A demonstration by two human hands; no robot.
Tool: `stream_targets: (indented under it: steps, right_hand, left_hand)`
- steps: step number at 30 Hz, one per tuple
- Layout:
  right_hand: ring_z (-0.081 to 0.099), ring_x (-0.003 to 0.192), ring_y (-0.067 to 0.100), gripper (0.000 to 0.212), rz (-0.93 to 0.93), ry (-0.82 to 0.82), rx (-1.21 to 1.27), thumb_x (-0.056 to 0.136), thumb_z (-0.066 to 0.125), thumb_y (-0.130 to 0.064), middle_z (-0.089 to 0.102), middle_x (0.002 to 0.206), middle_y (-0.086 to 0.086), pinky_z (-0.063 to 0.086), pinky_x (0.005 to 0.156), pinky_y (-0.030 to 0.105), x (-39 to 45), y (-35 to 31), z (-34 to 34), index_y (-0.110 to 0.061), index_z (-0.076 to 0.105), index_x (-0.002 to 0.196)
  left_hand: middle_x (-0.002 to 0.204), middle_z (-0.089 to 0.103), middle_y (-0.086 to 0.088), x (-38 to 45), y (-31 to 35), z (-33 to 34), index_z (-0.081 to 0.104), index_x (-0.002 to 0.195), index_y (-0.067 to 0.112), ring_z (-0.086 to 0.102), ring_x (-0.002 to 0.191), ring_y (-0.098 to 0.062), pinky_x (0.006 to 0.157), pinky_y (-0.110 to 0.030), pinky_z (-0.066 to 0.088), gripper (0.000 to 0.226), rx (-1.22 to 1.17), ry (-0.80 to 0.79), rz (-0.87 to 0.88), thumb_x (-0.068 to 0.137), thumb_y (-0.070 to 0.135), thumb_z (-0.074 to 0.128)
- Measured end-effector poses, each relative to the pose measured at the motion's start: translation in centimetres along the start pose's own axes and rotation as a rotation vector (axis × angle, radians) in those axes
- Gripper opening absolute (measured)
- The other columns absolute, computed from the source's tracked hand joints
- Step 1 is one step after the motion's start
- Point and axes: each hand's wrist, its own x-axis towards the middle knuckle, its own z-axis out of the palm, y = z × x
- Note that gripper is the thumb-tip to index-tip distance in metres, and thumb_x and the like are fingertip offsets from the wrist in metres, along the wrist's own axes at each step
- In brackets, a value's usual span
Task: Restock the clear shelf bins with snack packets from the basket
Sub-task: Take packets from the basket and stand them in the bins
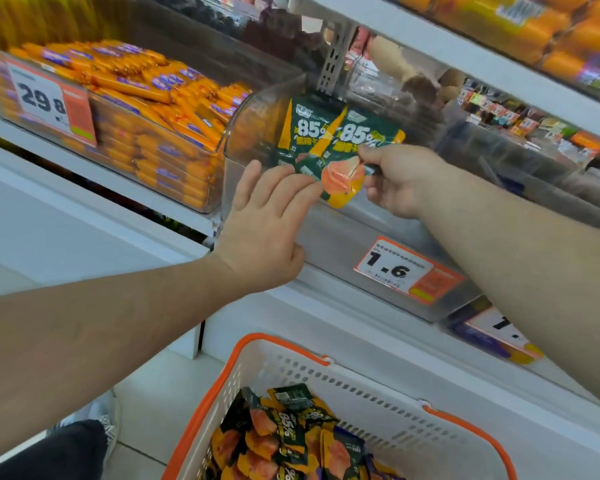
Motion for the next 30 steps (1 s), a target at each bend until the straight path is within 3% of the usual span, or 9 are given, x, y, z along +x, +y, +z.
stream_targets:
  steps: [4, 8, 13, 16, 21, 30]
  right_hand:
    - [0.053, 0.046, 0.012, 0.016, -0.185, 0.061, -0.273, 0.092, 0.068, -0.021, 0.065, 0.076, 0.01, 0.043, 0.045, 0.022, 3.9, 0.1, 2.1, -0.009, 0.061, 0.083]
    - [0.062, 0.058, 0.013, 0.032, -0.281, 0.056, -0.336, 0.089, 0.072, -0.023, 0.072, 0.089, 0.014, 0.05, 0.055, 0.028, 6.4, 0.0, 3.8, 0.0, 0.063, 0.108]
    - [0.061, 0.064, 0.022, 0.025, -0.324, 0.096, -0.362, 0.089, 0.071, -0.025, 0.068, 0.078, 0.017, 0.056, 0.069, 0.038, 8.3, 0.8, 4.9, -0.01, 0.053, 0.081]
    - [0.068, 0.066, 0.029, 0.028, -0.314, 0.135, -0.395, 0.088, 0.072, -0.029, 0.071, 0.077, 0.018, 0.06, 0.076, 0.046, 8.6, 1.4, 4.9, -0.009, 0.054, 0.079]
    - [0.073, 0.065, 0.023, 0.038, -0.273, 0.176, -0.455, 0.08, 0.078, -0.042, 0.072, 0.068, 0.01, 0.062, 0.07, 0.042, 8.5, 1.5, 4.7, -0.006, 0.068, 0.084]
    - [0.072, 0.061, 0.019, 0.047, -0.231, 0.279, -0.537, 0.077, 0.078, -0.048, 0.07, 0.066, 0.01, 0.062, 0.064, 0.035, 6.8, 0.6, 4.0, -0.002, 0.069, 0.083]
  left_hand:
    - [0.125, 0.058, -0.01, 0.0, 0.0, 0.6, 0.053, 0.129, 0.008, 0.045, 0.125, -0.031, 0.115, -0.054, 0.018, 0.074, 0.023, 0.057, 0.019, 0.056, 0.022, 0.053]
    - [0.124, 0.06, -0.011, 0.0, -0.1, 0.9, 0.056, 0.127, 0.007, 0.046, 0.123, -0.032, 0.115, -0.054, 0.018, 0.072, 0.018, 0.095, 0.024, 0.056, 0.02, 0.053]
    - [0.122, 0.062, -0.011, 0.1, -0.1, 1.3, 0.058, 0.126, 0.006, 0.046, 0.123, -0.031, 0.116, -0.051, 0.014, 0.069, 0.021, 0.128, 0.016, 0.058, 0.019, 0.051]
    - [0.121, 0.062, -0.01, 0.1, 0.0, 1.4, 0.054, 0.127, 0.008, 0.044, 0.123, -0.03, 0.117, -0.049, 0.012, 0.07, 0.028, 0.154, 0.013, 0.058, 0.018, 0.052]
    - [0.124, 0.055, -0.006, 0.1, 0.1, 1.7, 0.047, 0.131, 0.011, 0.043, 0.124, -0.029, 0.117, -0.049, 0.012, 0.074, 0.021, 0.171, 0.011, 0.058, 0.018, 0.052]
    - [0.122, 0.062, -0.011, 0.1, 0.0, 1.3, 0.054, 0.13, 0.008, 0.043, 0.127, -0.031, 0.117, -0.05, 0.012, 0.072, 0.017, 0.106, 0.003, 0.058, 0.017, 0.053]
